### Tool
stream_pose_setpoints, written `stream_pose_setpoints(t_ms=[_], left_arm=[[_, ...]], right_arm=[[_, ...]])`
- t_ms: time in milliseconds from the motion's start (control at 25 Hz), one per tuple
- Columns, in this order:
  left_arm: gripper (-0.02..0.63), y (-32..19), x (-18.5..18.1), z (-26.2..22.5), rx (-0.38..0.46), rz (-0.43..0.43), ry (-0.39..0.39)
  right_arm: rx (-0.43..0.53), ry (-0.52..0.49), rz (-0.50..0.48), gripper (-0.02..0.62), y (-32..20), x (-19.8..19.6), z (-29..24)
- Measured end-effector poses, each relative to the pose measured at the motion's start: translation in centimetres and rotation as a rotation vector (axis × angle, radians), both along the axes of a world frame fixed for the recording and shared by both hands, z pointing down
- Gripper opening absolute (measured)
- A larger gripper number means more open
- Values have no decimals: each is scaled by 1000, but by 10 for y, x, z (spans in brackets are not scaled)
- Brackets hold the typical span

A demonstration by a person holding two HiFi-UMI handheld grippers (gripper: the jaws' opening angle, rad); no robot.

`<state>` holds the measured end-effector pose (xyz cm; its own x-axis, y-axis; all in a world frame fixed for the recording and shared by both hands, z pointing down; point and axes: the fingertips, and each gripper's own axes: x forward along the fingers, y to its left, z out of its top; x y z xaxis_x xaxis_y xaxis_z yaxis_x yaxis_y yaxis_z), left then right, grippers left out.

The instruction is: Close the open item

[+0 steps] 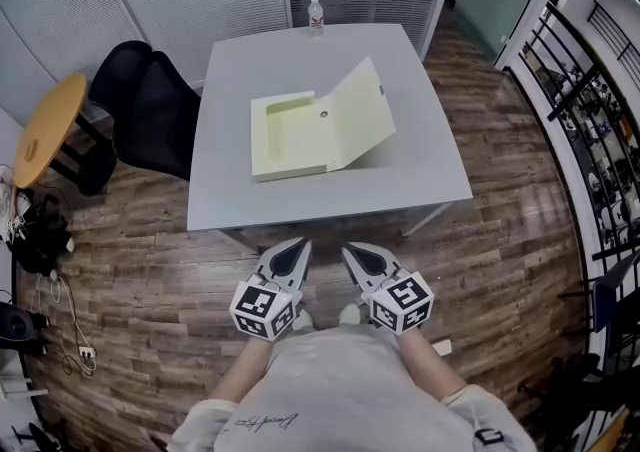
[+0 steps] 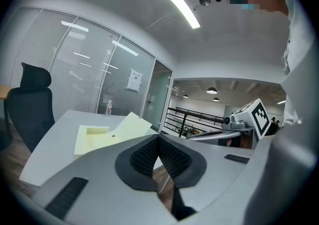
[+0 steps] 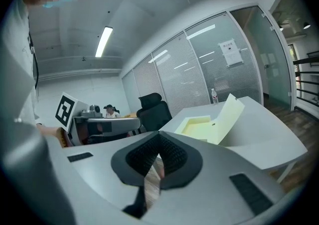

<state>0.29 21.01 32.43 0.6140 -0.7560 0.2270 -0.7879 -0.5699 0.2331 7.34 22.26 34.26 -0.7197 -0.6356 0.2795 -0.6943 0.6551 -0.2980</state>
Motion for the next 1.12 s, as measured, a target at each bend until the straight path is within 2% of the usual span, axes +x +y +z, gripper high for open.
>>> stream_pose_setpoints(t_ms=[600, 880, 1120], left_arm=[[9, 4, 42, -5, 20, -38, -28], [9, 6, 36, 3, -11, -49, -35], [9, -17, 34, 11, -18, -28, -19]], right_arm=[[-2, 7, -35, 12, -5, 44, 2], [-19, -3, -69, 12, -1, 34, 9], [-24, 12, -55, 14, -24, 32, 14]])
